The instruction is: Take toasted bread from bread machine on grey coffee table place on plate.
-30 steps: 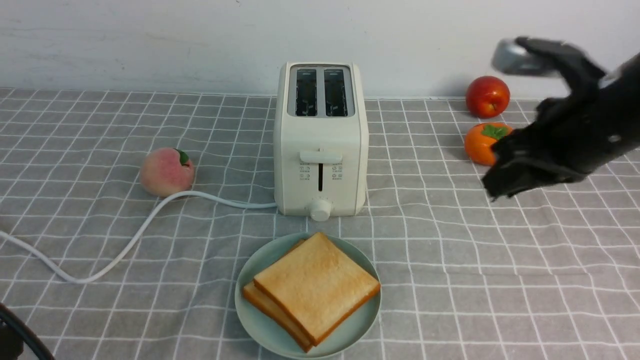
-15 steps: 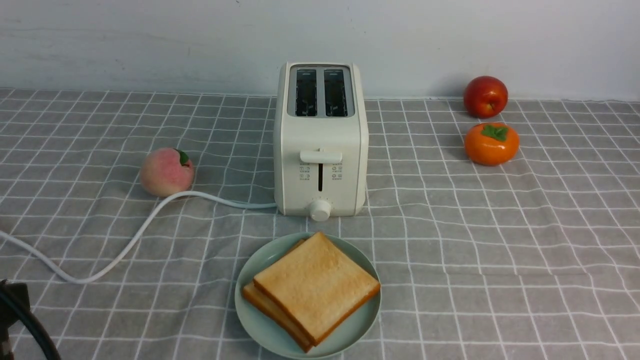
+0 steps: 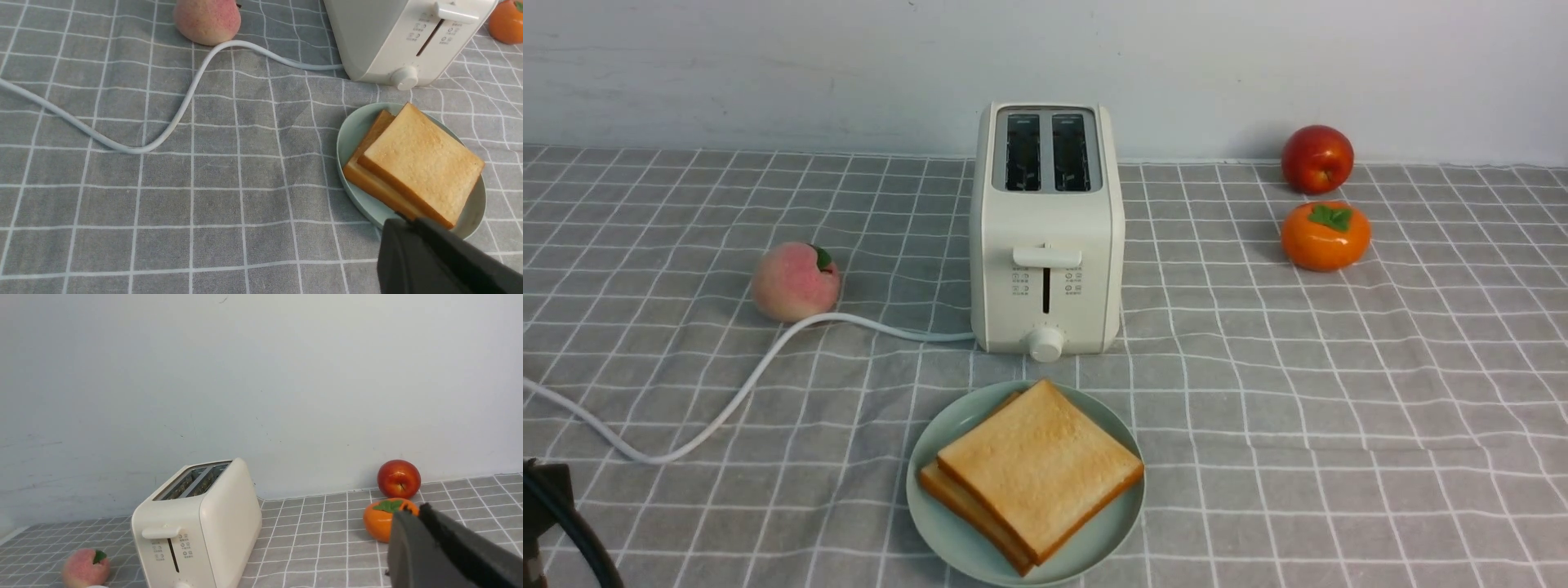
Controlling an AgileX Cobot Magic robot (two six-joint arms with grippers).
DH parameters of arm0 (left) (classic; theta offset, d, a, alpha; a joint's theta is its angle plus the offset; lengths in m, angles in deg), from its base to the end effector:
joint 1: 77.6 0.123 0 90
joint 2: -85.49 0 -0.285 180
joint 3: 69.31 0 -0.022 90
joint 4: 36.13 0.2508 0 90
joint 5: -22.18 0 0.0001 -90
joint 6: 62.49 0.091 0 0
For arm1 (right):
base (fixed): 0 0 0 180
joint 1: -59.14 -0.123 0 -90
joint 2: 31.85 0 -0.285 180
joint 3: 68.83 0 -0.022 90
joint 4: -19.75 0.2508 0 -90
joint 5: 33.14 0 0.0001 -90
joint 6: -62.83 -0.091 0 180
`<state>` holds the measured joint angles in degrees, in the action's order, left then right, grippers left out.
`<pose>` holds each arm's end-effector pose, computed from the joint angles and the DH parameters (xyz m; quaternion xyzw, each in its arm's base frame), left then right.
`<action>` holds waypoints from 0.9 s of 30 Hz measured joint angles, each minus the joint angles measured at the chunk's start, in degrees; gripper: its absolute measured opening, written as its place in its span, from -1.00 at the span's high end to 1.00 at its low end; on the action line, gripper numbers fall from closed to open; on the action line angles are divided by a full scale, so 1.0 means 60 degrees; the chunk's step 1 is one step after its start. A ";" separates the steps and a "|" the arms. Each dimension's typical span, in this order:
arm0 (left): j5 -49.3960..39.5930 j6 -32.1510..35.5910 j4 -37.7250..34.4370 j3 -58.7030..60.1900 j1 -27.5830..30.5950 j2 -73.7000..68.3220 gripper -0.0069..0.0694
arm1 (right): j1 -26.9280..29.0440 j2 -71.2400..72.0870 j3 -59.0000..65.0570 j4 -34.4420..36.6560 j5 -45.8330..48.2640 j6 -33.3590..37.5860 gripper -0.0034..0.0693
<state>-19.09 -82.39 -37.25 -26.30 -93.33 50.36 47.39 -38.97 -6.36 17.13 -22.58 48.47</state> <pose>0.0835 -0.0247 0.3153 -0.0345 0.8627 -0.1632 0.4774 0.0337 0.0062 0.2819 0.0034 0.6437 0.1534 0.7497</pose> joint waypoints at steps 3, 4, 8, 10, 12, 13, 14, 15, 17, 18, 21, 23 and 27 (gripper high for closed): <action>-0.0008 0.0000 0.0000 0.0000 0.0000 0.0000 0.84 | 0.0000 0.0000 0.0000 0.0000 -0.0020 -0.0011 0.84; -0.0008 0.0000 0.0000 0.0000 0.0000 0.0000 0.84 | 0.0000 0.0000 0.0000 0.0000 -0.0020 -0.0011 0.84; -0.0010 0.0000 0.0000 0.0000 0.0000 0.0000 0.83 | 0.0000 0.0000 0.0000 0.0000 -0.0020 -0.0018 0.83; -0.0027 0.0000 0.0000 0.0008 0.0000 0.0000 0.82 | 0.0000 0.0000 0.0000 0.0000 -0.0020 -0.0018 0.82; -0.0015 0.0000 0.0020 0.0089 0.0000 0.0000 0.82 | 0.0000 0.0000 0.0000 0.0000 -0.0020 -0.0018 0.82; 0.0008 0.0000 0.0066 0.0177 0.0000 0.0040 0.81 | 0.0000 0.0000 0.0000 0.0000 -0.0030 -0.0018 0.82; 0.0122 0.0071 0.0095 0.0351 0.0028 0.0159 0.81 | 0.0000 0.0000 0.0000 0.0000 -0.0030 -0.0018 0.82; 0.0353 0.0129 0.0117 0.0572 0.0096 0.0345 0.81 | 0.0000 0.0000 0.0000 0.0000 -0.0030 -0.0018 0.82; 0.1025 0.0166 0.0103 0.1094 0.0341 0.0765 0.81 | 0.0000 0.0000 0.0000 0.0000 -0.0030 -0.0018 0.82; 0.1599 0.0177 0.0057 0.1537 0.0576 0.1099 0.81 | 0.0000 0.0000 0.0000 0.0000 -0.0030 -0.0018 0.82; 0.3272 0.0177 -0.0007 0.2991 0.1268 0.2094 0.80 | 0.0000 0.0000 0.0000 0.0000 -0.0030 -0.0018 0.82; 0.4403 0.0177 0.0004 0.4314 0.1687 0.2984 0.79 | 0.0000 0.0000 0.0000 0.0000 -0.0030 -0.0018 0.82; 0.4884 0.0177 0.0072 0.5742 0.1908 0.4230 0.79 | 0.0000 0.0000 0.0000 0.0000 -0.0030 -0.0018 0.82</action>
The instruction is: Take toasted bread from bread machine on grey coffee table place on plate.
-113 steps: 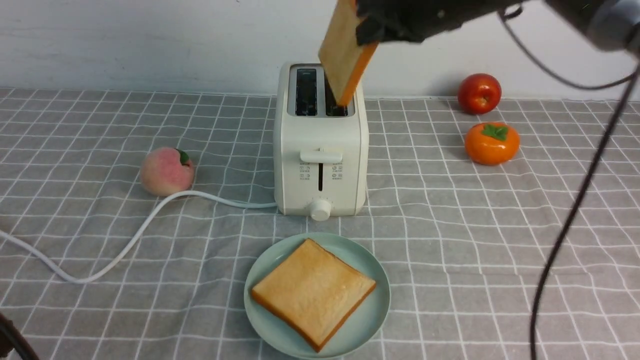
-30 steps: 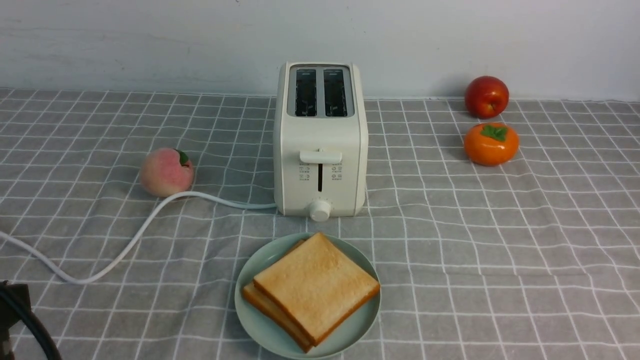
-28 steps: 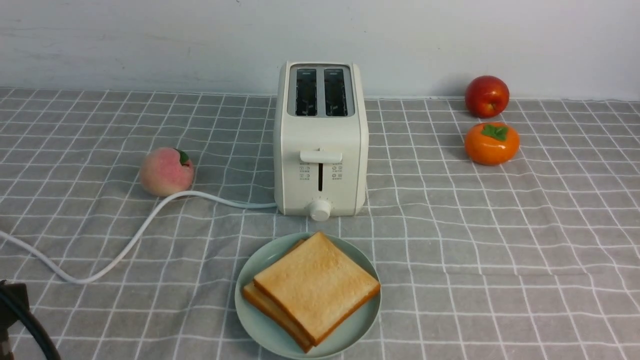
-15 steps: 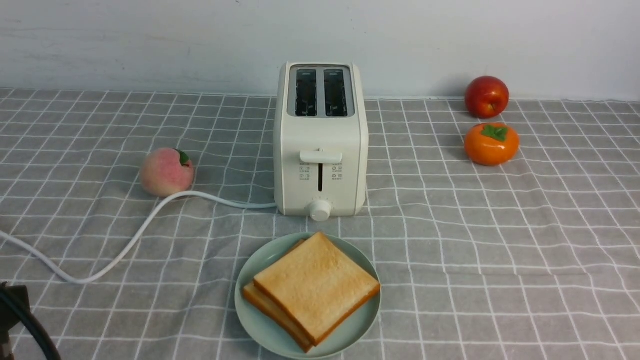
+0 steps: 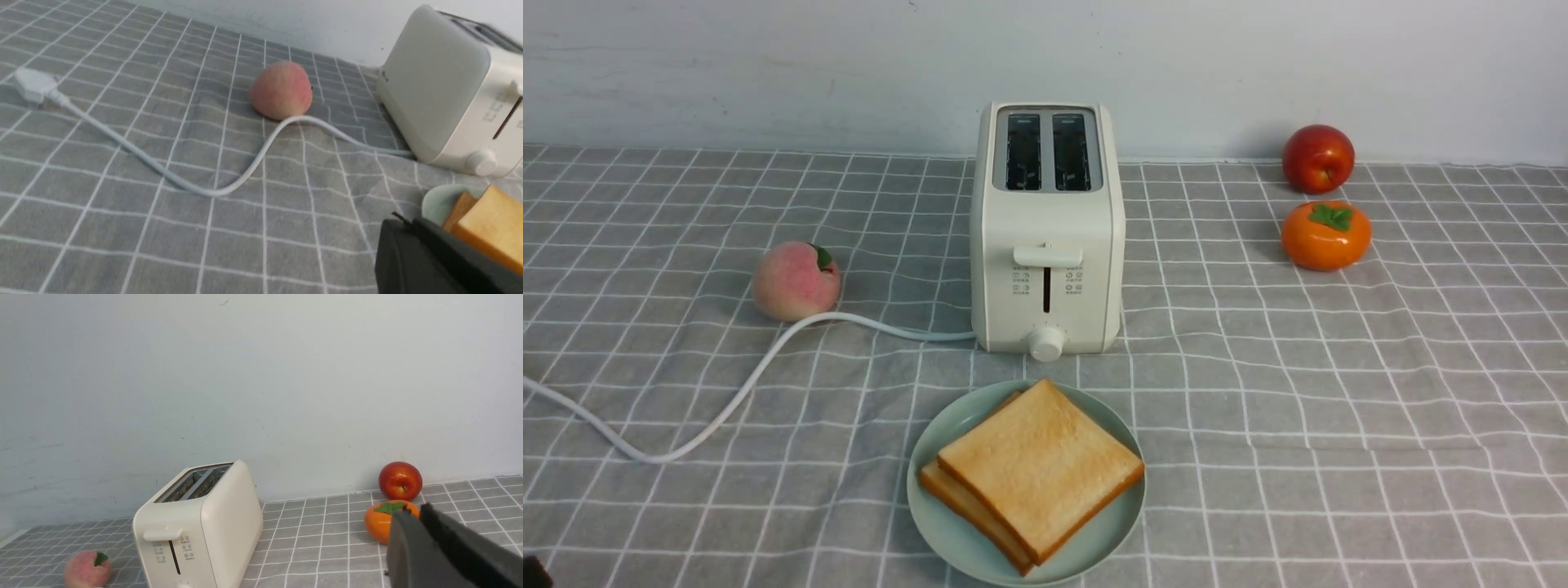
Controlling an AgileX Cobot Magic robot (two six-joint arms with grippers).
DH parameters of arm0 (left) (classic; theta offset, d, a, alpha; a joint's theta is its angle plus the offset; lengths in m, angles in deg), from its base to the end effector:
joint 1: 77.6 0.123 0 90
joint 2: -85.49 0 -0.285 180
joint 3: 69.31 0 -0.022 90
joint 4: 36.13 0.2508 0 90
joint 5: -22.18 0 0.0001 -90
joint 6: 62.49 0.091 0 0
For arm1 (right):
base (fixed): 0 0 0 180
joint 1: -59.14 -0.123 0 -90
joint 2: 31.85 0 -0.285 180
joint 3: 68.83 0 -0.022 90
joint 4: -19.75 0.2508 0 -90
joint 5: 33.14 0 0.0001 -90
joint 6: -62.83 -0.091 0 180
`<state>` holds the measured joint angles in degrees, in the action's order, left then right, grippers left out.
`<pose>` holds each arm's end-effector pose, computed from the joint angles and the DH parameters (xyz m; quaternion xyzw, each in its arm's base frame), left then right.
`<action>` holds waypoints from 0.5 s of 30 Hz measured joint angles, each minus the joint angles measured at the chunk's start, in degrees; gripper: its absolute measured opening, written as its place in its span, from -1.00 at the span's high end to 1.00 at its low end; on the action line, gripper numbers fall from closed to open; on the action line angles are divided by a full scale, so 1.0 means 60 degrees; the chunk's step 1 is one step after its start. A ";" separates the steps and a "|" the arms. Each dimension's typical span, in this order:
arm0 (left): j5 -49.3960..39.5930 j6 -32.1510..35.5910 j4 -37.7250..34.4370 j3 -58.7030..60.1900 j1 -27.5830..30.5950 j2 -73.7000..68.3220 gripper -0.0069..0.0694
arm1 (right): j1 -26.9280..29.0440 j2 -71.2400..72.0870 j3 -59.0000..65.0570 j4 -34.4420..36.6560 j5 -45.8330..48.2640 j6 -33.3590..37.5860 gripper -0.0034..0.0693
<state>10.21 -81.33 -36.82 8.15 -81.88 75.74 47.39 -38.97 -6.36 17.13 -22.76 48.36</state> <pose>0.0582 -0.0046 0.1908 -0.1001 0.7548 -0.1346 0.6341 0.0336 0.0062 0.2822 0.0040 0.6425 0.1544 0.7506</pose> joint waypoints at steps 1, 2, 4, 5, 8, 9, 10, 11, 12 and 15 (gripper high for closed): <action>-0.0504 0.0000 0.0114 0.0166 0.0010 0.0309 0.78 | 0.0000 0.0000 0.0000 0.0000 0.0009 0.0000 0.82; -0.0900 0.0000 0.0114 0.0187 0.0010 0.0384 0.78 | 0.0000 0.0000 0.0000 0.0000 -0.0005 0.0000 0.82; -0.1303 0.0000 0.0165 0.0219 0.0010 0.0420 0.78 | 0.0000 0.0000 0.0000 0.0000 -0.0014 0.0000 0.81; -0.1587 0.0000 0.0184 0.0254 0.0010 0.0428 0.77 | 0.0000 0.0000 0.0000 0.0000 0.0018 0.0000 0.81; -0.1655 0.0000 0.0188 0.0254 0.0010 0.0428 0.77 | 0.0000 0.0000 0.0000 0.0000 0.0006 0.0000 0.81; -0.1655 0.0000 0.0188 0.0254 0.0010 0.0428 0.77 | 0.0000 0.0000 0.0000 -0.0001 0.0006 0.0000 0.81; -0.1668 0.0000 0.0188 0.0254 0.0010 0.0428 0.77 | 0.0000 0.0000 0.0000 -0.0010 0.0006 0.0000 0.81; -0.1668 0.0000 0.0188 0.0254 0.0010 0.0428 0.77 | 0.0000 0.0000 0.0000 -0.0010 0.0006 0.0000 0.81; -0.1668 0.0000 0.0188 0.0254 0.0010 0.0428 0.77 | 0.0000 0.0000 0.0000 -0.0010 0.0006 0.0000 0.81; -0.1687 0.0000 0.0197 0.0254 0.0010 0.0428 0.76 | 0.0000 0.0000 0.0000 -0.0010 0.0006 0.0000 0.79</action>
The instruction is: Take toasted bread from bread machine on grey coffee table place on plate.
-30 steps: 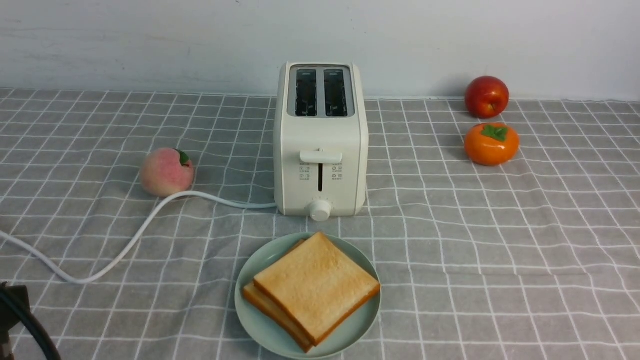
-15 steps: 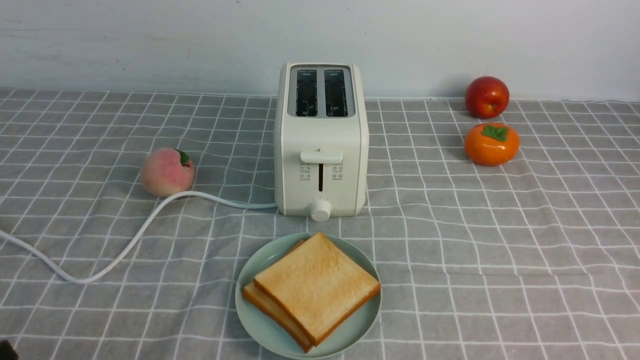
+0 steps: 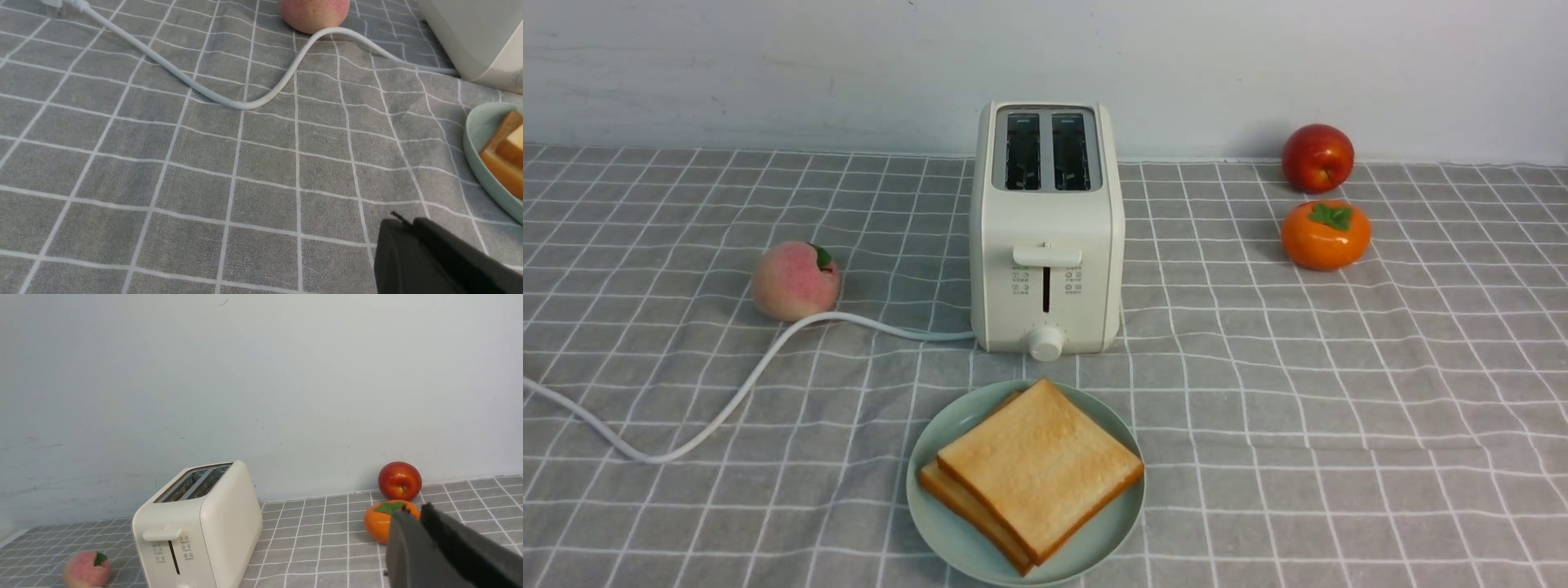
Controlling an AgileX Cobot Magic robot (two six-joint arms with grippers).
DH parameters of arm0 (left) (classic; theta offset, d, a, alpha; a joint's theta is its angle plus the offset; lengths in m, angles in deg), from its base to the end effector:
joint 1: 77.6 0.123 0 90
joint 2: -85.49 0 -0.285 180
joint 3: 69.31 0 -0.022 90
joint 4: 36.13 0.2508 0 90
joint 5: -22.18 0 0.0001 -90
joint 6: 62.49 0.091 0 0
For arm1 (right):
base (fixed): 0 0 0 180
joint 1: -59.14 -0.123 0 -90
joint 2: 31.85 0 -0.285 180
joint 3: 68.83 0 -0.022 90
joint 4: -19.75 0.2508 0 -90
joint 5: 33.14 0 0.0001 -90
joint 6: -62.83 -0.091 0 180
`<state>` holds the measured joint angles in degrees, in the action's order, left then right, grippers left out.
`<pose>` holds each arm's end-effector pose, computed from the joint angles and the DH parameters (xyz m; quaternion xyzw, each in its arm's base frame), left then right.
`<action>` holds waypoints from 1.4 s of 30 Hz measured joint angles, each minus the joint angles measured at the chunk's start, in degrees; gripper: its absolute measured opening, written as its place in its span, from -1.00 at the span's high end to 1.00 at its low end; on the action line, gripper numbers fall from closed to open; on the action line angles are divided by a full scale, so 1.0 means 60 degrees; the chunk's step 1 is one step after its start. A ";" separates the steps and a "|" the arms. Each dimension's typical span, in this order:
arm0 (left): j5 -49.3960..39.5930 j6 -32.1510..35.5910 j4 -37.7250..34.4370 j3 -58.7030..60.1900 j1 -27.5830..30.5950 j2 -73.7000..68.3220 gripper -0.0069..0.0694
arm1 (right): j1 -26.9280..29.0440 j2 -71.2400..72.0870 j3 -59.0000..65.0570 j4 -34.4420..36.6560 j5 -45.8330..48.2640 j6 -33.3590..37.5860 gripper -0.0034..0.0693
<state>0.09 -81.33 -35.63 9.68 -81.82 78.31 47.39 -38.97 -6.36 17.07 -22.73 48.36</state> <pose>0.0523 -0.0036 0.1687 -0.1008 0.8040 -0.1135 0.5749 0.0336 0.0062 0.2821 0.0037 0.6427 0.1539 0.7505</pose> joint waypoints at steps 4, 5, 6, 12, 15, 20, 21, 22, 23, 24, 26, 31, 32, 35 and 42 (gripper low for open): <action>0.0000 0.0000 -0.0001 0.0000 0.0000 0.0000 0.74 | 0.0000 0.0000 0.0000 0.0000 0.0000 0.0000 0.77; 0.0000 0.0000 -0.0001 0.0000 0.0000 0.0000 0.74 | 0.0000 0.0000 0.0000 -0.0016 0.0000 0.0000 0.76; 0.0000 0.0000 -0.0001 0.0000 0.0000 0.0000 0.74 | 0.0000 0.0000 0.0000 -0.0025 0.0000 0.0000 0.76; -0.0007 0.0000 -0.0001 0.0000 0.0000 0.0000 0.72 | 0.0000 0.0000 0.0000 -0.0067 0.0000 0.0000 0.74; -0.0007 0.0000 -0.0001 0.0000 0.0000 0.0000 0.72 | 0.0000 0.0000 0.0000 -0.0502 0.0045 0.0000 0.72; -0.0007 0.0000 -0.0001 0.0000 0.0000 0.0000 0.71 | 0.0383 0.0001 0.0662 -0.0750 0.0646 0.0000 0.70; -0.0007 0.0000 -0.0001 0.0000 0.0000 0.0000 0.71 | 0.0531 0.0001 0.0909 -0.0759 0.0760 0.0000 0.70; -0.0007 0.0000 0.0002 0.0000 0.0000 0.0000 0.70 | 0.0717 0.0001 0.1263 -0.0771 0.0856 0.0000 0.70; -0.0007 0.0000 0.0002 0.0000 0.0000 0.0000 0.70 | 0.0753 0.0001 0.1336 -0.0771 0.0856 0.0000 0.70; -0.0007 0.0000 0.0002 0.0000 0.0000 0.0000 0.70 | 0.0993 0.0001 0.1972 -0.0771 0.0973 0.0000 0.69; -0.0007 0.0000 0.0011 0.0000 0.0000 0.0000 0.69 | 0.1285 0.0001 0.2554 -0.0762 0.1496 0.0000 0.68; -0.0020 0.0000 0.0035 0.0000 0.0000 0.0000 0.67 | 0.1601 0.0001 0.2619 -0.0860 0.1892 -0.0012 0.67; -0.0020 0.0000 0.0035 0.0000 0.0000 0.0000 0.67 | 0.1622 0.0001 0.2619 -0.0906 0.1901 -0.0012 0.67; -0.0020 0.0000 0.0035 0.0000 0.0000 0.0000 0.67 | 0.1630 0.0001 0.2619 -0.0961 0.1911 -0.0012 0.67; -0.0020 0.0000 0.0035 0.0000 0.0000 0.0000 0.64 | 0.1630 0.0001 0.2619 -0.0990 0.1917 -0.0012 0.65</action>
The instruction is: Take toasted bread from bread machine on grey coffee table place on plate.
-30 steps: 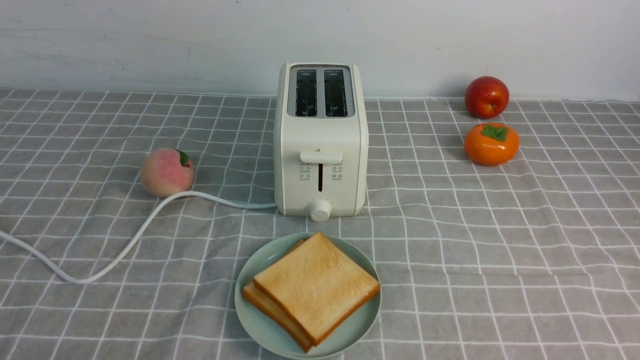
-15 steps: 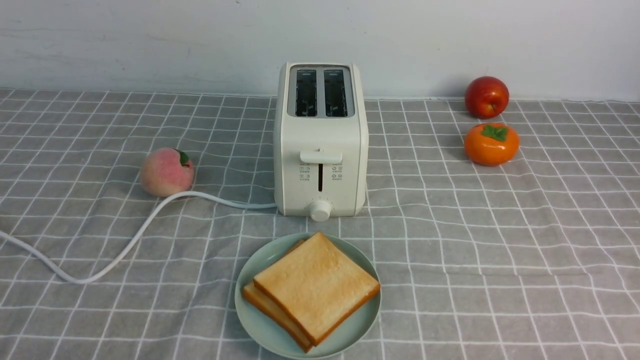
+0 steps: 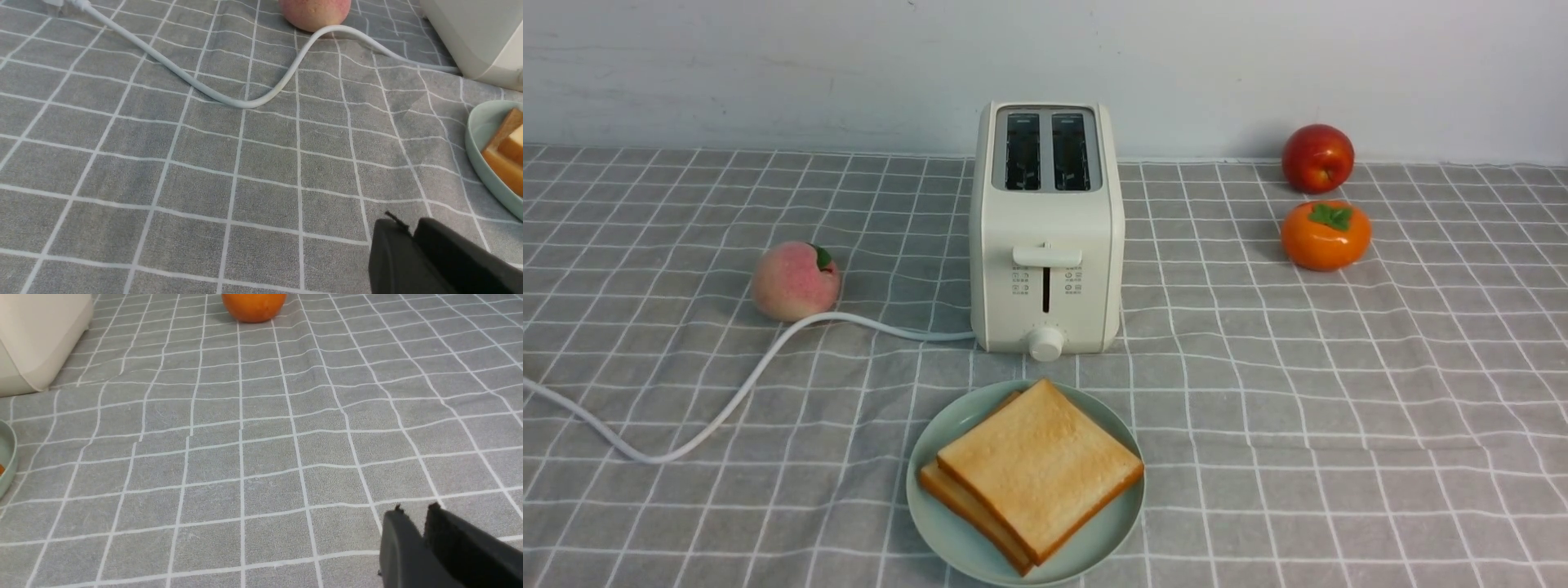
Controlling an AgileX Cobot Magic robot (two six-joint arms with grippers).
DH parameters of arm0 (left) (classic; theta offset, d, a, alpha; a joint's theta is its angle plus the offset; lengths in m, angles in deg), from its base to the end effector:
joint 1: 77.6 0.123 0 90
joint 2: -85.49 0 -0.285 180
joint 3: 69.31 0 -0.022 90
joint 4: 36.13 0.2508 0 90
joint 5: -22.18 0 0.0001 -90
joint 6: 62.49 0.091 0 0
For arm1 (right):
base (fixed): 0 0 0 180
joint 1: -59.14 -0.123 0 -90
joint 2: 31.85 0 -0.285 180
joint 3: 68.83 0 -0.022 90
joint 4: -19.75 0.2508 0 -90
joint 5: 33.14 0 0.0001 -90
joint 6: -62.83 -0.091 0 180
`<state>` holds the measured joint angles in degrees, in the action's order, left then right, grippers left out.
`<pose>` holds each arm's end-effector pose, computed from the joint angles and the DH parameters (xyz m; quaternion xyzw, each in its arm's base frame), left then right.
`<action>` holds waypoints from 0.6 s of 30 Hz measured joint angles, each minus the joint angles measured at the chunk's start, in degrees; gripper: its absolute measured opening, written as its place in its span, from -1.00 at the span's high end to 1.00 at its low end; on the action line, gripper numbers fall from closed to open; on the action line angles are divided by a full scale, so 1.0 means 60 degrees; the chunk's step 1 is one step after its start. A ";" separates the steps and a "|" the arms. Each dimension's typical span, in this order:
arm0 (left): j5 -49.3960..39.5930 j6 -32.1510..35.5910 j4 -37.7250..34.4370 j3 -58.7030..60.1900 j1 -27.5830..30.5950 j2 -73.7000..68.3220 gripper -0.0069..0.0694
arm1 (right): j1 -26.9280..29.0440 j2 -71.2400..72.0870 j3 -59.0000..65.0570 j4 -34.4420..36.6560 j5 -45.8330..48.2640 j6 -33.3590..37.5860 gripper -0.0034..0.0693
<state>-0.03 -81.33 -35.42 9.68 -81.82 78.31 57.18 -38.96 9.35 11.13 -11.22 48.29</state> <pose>0.0522 -0.0034 0.1685 -0.0999 0.8048 -0.1118 0.5743 0.0523 -0.0033 0.1742 0.0487 0.8022 0.0216 0.5947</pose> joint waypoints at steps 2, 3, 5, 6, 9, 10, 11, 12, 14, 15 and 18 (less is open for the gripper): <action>-0.0003 0.0000 0.0000 0.0000 0.0000 0.0000 0.64 | 0.0000 0.0000 0.0000 -0.0031 0.0000 0.0000 0.64; -0.0003 0.0000 0.0000 0.0000 0.0000 0.0000 0.64 | 0.0000 0.0000 0.0000 -0.0031 0.0000 0.0000 0.64; -0.0003 0.0000 0.0000 0.0000 0.0000 0.0000 0.64 | 0.0000 0.0000 0.0000 -0.0031 0.0000 0.0000 0.63; -0.0003 0.0000 0.0000 0.0000 0.0000 0.0000 0.63 | 0.0000 0.0000 0.0000 -0.0031 0.0003 0.0000 0.63; -0.0003 0.0000 0.0000 0.0000 0.0000 0.0000 0.63 | 0.0000 0.0000 0.0000 -0.0031 0.0003 0.0000 0.62; -0.0011 0.0000 0.0000 0.0000 0.0000 0.0000 0.63 | 0.0000 0.0000 0.0000 -0.0031 0.0003 0.0000 0.62; -0.0011 0.0000 0.0000 0.0000 0.0000 0.0000 0.63 | 0.0000 0.0000 0.0000 -0.0031 0.0003 0.0000 0.62; -0.0011 0.0000 0.0000 0.0000 0.0000 0.0000 0.62 | 0.0000 0.0000 0.0000 -0.0031 0.0003 0.0000 0.61; -0.0011 0.0000 0.0000 0.0000 0.0000 0.0000 0.62 | 0.0000 0.0000 0.0000 -0.0031 0.0003 0.0000 0.60; -0.0011 0.0000 0.0000 0.0000 0.0000 0.0000 0.61 | 0.0000 0.0000 0.0000 -0.0031 0.0003 0.0000 0.60; -0.0011 0.0000 0.0000 0.0000 0.0000 0.0000 0.61 | 0.0000 0.0000 0.0000 -0.0031 0.0003 0.0000 0.59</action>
<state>-0.09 -81.33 -35.42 9.68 -81.82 78.31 57.18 -38.96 9.35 10.94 -11.21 48.29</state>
